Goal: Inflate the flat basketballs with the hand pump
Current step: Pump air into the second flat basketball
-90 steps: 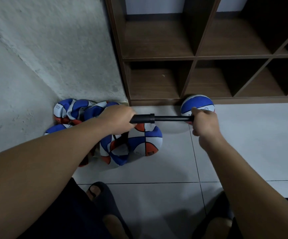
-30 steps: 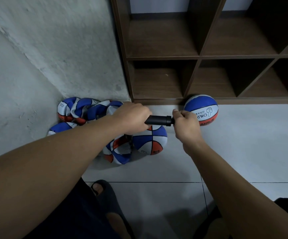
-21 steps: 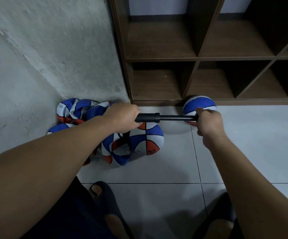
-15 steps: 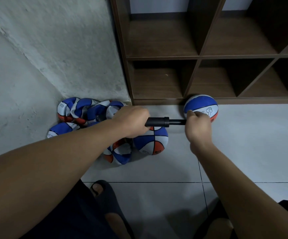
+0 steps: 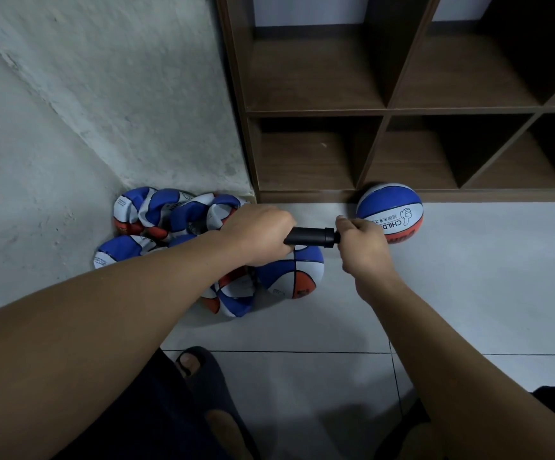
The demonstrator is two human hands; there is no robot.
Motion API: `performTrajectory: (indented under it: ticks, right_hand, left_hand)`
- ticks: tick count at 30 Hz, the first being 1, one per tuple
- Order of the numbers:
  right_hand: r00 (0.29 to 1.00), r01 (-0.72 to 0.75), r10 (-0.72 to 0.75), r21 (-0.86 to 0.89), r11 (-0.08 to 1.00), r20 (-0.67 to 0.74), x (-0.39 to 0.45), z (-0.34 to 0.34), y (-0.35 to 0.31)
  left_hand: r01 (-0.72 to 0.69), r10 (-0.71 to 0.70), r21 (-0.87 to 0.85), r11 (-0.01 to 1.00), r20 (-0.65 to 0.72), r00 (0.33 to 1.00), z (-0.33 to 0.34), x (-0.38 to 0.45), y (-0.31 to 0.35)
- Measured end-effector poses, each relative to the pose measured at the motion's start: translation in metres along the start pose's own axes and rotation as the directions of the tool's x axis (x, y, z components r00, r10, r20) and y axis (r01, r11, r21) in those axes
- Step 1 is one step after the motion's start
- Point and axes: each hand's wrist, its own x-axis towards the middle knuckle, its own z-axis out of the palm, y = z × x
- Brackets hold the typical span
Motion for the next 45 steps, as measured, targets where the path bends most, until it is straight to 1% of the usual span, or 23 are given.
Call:
performTrajectory:
  ticks: [1,3,5,7,9,11,14,17,19,24,28,31,32,34,36,37,39,42,45]
  right_hand:
    - [1.000,-0.011,0.011,-0.002,1.000,-0.008,0.003,-0.005,-0.001]
    - [0.997,-0.039,0.041,0.025,0.999,-0.069,0.012,-0.020,-0.002]
    - [0.984,-0.090,0.103,0.090,0.992,-0.148,0.023,-0.038,-0.002]
    - [0.969,-0.124,0.154,0.156,0.980,-0.195,0.029,-0.051,-0.003]
    - [0.963,-0.108,0.148,0.179,0.978,-0.224,0.027,-0.049,-0.001]
    - [0.963,-0.068,0.108,0.162,0.984,-0.247,0.019,-0.037,0.002]
    - [0.970,0.003,0.022,0.104,0.995,-0.242,0.007,-0.020,0.004]
    - [0.979,0.058,-0.043,0.070,0.996,-0.199,-0.001,-0.008,0.000]
    - [0.983,0.081,-0.072,0.051,0.995,-0.167,-0.005,-0.001,-0.002]
    - [0.994,0.070,-0.067,0.028,0.997,-0.082,-0.007,0.010,-0.002]
    - [0.999,0.028,-0.027,0.046,0.999,-0.034,-0.003,0.008,-0.002]
    - [1.000,0.000,0.001,-0.019,1.000,0.005,0.005,-0.008,-0.009]
    - [1.000,-0.003,0.002,-0.021,1.000,-0.011,0.010,-0.016,-0.012]
    - [0.995,-0.020,0.020,0.002,1.000,-0.096,0.022,-0.039,-0.018]
    - [0.984,-0.064,0.071,0.049,0.997,-0.164,0.033,-0.059,-0.021]
    - [0.981,-0.083,0.093,0.069,0.994,-0.167,0.035,-0.064,-0.020]
    - [0.979,-0.102,0.114,0.074,0.992,-0.171,0.038,-0.062,-0.012]
    - [0.978,-0.070,0.082,0.071,0.995,-0.191,0.029,-0.042,0.000]
    - [0.976,-0.060,0.081,0.105,0.993,-0.204,0.021,-0.029,-0.002]
  left_hand:
    - [0.013,-0.013,-0.011,1.000,-0.003,1.000,0.000,0.001,-0.003]
    - [0.053,-0.053,-0.025,0.998,-0.013,0.999,0.000,0.002,-0.014]
    - [0.086,-0.087,-0.030,0.996,-0.006,0.996,-0.001,0.001,-0.029]
    - [0.097,-0.097,-0.033,0.995,0.012,0.995,-0.001,0.000,-0.035]
    - [0.104,-0.103,-0.058,0.993,0.017,0.995,-0.001,0.000,-0.029]
    - [0.103,-0.101,-0.069,0.992,0.025,0.995,0.000,0.002,-0.017]
    - [0.087,-0.086,-0.034,0.996,0.021,0.996,-0.005,0.003,-0.004]
    - [0.087,-0.087,-0.005,0.996,0.014,0.996,-0.009,0.002,0.002]
    - [0.084,-0.084,-0.015,0.996,0.022,0.996,-0.008,0.001,0.004]
    - [0.067,-0.066,-0.038,0.997,0.023,0.998,-0.004,0.002,0.006]
    - [0.052,-0.050,-0.057,0.997,0.032,0.998,-0.003,0.002,0.005]
    - [0.063,-0.059,-0.115,0.991,0.037,0.998,-0.002,0.003,0.000]
    - [0.070,-0.067,-0.136,0.988,0.028,0.997,-0.002,0.004,-0.004]
    - [0.086,-0.087,-0.153,0.984,0.004,0.996,-0.003,0.004,-0.017]
    - [0.097,-0.100,-0.118,0.988,-0.022,0.995,-0.003,0.003,-0.030]
    - [0.100,-0.104,-0.100,0.990,-0.030,0.994,-0.002,0.003,-0.033]
    - [0.100,-0.102,-0.084,0.991,-0.027,0.994,0.000,0.003,-0.030]
    - [0.102,-0.102,-0.061,0.993,-0.003,0.995,-0.002,0.003,-0.019]
    - [0.106,-0.106,-0.038,0.994,-0.017,0.994,-0.007,0.004,-0.009]
